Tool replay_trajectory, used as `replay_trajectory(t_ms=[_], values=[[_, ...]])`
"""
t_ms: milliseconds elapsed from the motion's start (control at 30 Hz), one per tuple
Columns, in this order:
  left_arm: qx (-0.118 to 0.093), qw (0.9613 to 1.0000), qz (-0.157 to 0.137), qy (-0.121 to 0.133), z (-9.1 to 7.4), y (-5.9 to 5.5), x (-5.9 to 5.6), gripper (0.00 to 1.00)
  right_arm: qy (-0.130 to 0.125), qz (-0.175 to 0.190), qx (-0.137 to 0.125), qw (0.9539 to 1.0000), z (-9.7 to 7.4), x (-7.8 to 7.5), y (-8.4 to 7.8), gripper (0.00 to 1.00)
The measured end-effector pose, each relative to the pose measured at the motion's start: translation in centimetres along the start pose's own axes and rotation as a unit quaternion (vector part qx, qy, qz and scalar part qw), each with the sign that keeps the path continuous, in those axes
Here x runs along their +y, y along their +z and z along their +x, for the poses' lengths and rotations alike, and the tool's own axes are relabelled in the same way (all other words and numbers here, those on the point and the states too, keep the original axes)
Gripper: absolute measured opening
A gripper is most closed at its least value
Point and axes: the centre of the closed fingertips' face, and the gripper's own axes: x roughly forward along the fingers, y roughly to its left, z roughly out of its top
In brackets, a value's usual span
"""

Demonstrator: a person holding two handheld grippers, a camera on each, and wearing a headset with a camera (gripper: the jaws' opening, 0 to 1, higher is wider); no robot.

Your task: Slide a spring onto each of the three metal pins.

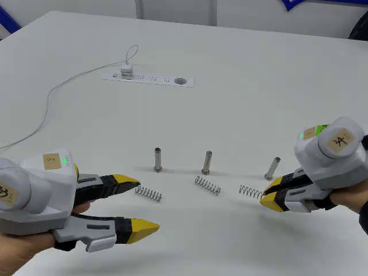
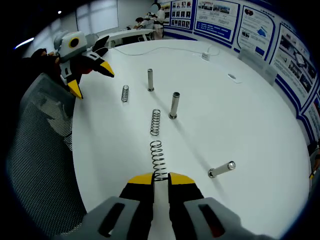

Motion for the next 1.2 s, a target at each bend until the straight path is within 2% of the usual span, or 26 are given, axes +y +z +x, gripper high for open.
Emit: replay_trajectory(t_ms=[133,300,467,800,1200], values=[[0.000,0.9997,0.014,-0.020,1.0,0.7,-0.7,0.51,0.014,-0.022,0.001,0.9997,0.4,1.3,1.0,0.11],[0.008,0.9987,0.026,-0.044,2.2,0.6,-1.4,0.49,0.035,-0.046,0.001,0.9983,0.8,3.0,2.1,0.11],[0.011,0.9975,0.030,-0.063,2.5,0.5,-2.1,0.45,0.050,-0.072,0.001,0.9961,1.0,4.5,3.3,0.11],[0.014,0.9951,0.046,-0.087,3.2,0.6,-2.8,0.37,0.081,-0.119,-0.002,0.9896,1.4,7.2,5.7,0.11],[0.018,0.9904,0.074,-0.115,3.9,0.4,-4.0,0.26,0.102,-0.153,0.005,0.9829,1.8,9.4,6.4,0.11]])
